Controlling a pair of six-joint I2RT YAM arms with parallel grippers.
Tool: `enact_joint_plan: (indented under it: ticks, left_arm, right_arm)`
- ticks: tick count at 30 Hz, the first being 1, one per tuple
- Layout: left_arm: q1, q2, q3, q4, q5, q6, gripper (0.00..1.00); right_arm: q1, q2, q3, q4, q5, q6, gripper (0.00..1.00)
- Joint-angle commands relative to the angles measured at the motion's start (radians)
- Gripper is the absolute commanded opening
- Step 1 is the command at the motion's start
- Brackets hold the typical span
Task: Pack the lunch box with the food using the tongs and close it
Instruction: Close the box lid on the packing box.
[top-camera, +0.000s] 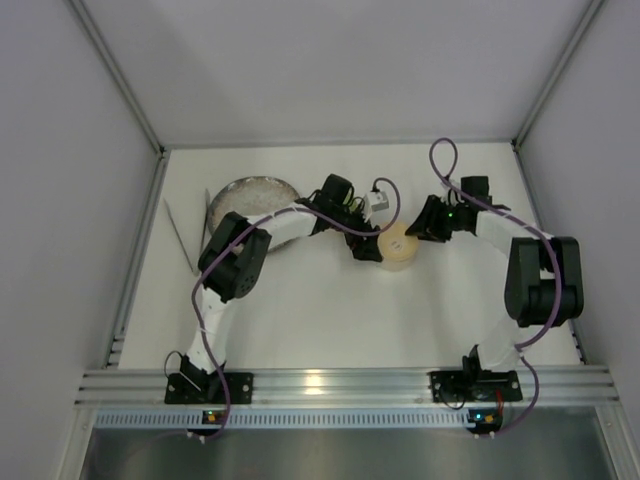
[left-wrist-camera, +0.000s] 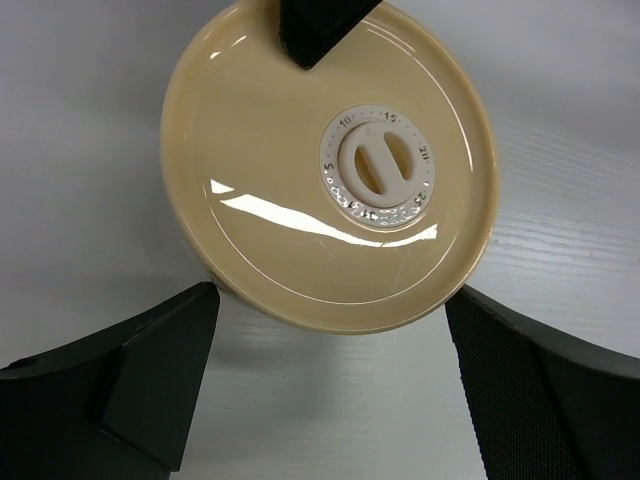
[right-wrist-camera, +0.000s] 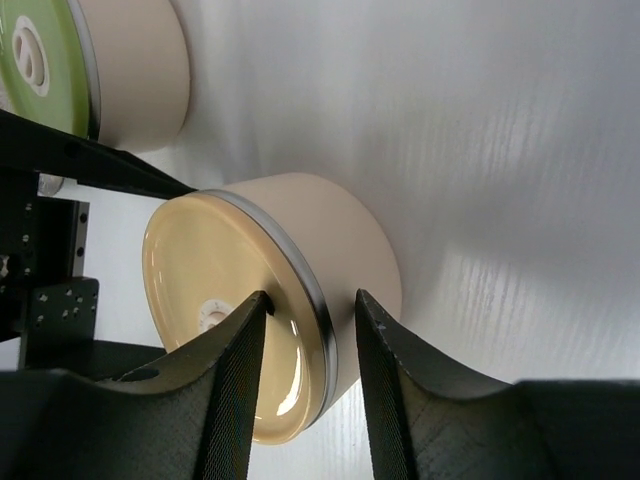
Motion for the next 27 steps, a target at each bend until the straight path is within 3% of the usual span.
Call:
enact_joint_plan:
  ticks: [1,10,13,14,20,27]
  left_arm:
    - [0.009,-0.123,0.034,-0.068,0.117,0.010,0.99]
    - [0.027,-0.129,0.158,-0.153,0.106,-0.081,0.99]
    - [0.023,-0.137,0.183,-0.174,-0.027,-0.241,0.99]
    - [0.020,-0.141,0.194,-0.191,-0.134,-0.280,0.99]
    - [-0.031,-0.175,0.182,-0.338,-0.326,-0.331,0.75]
    - [-0.035,-0.137,0.168,-0.366,-0.428,-0.404,0.73]
  right_arm:
    - [0.052,-0.003,-0.026,-0.139,0.055,-0.040,0.39]
    - [0.052,-0.027,-0.037,-0.157,0.085,-0.048,0.38]
    - [0.052,-0.044,-0.047,-0.152,0.087,-0.042,0.38]
    - [0.052,-0.046,-0.049,-0.149,0.088,-0.039,0.38]
    - [0.052,-0.069,-0.060,-0.129,0.096,-0.011,0.38]
    - [0.064,-0.078,-0.075,-0.126,0.098,-0.008,0.38]
